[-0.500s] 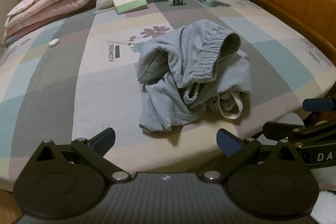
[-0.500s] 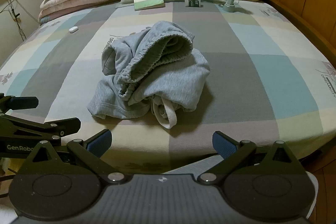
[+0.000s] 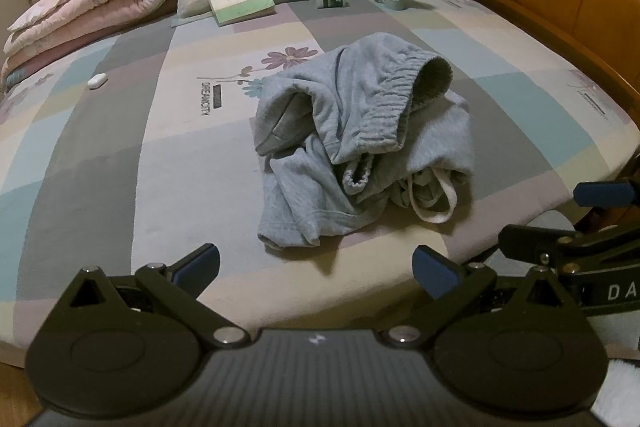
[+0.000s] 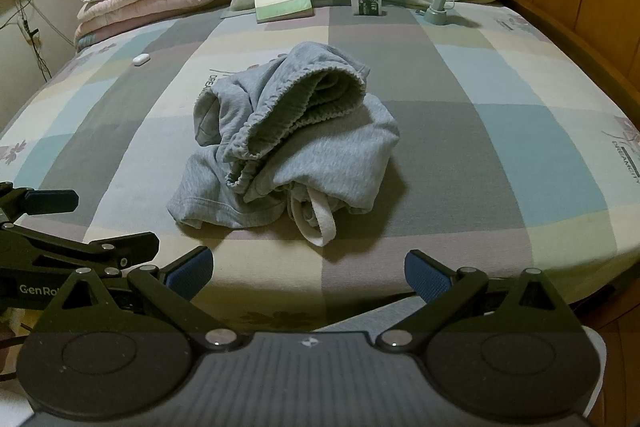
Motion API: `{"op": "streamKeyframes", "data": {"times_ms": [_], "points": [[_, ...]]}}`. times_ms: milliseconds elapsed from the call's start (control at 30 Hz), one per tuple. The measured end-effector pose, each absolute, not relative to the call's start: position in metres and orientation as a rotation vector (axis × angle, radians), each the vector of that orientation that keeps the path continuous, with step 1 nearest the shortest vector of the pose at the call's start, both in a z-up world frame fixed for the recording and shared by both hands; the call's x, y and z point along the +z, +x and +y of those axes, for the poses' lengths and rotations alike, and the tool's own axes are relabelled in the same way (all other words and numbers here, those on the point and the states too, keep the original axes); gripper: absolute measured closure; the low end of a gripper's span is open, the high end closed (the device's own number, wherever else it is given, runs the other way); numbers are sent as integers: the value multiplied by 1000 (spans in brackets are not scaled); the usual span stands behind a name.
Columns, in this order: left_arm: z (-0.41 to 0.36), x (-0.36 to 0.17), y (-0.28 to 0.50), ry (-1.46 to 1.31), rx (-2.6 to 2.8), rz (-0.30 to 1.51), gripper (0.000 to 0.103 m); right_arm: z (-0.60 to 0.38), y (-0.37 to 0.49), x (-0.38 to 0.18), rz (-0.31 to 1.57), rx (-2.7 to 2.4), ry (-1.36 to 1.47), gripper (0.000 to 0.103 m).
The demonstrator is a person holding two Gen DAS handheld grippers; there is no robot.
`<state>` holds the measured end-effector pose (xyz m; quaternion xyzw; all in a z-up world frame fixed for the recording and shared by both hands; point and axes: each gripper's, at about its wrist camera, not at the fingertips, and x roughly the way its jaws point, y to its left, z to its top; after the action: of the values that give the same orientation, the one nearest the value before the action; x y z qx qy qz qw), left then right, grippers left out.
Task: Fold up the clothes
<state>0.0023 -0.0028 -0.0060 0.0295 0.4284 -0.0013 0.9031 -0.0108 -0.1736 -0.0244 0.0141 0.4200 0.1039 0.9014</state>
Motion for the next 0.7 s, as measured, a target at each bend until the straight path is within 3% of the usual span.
{"op": "streamKeyframes", "data": {"times_ms": [700], "points": [[-5,-6,2,65,-15,886,1,-174,-14,-23,853,221,35,0]]}}
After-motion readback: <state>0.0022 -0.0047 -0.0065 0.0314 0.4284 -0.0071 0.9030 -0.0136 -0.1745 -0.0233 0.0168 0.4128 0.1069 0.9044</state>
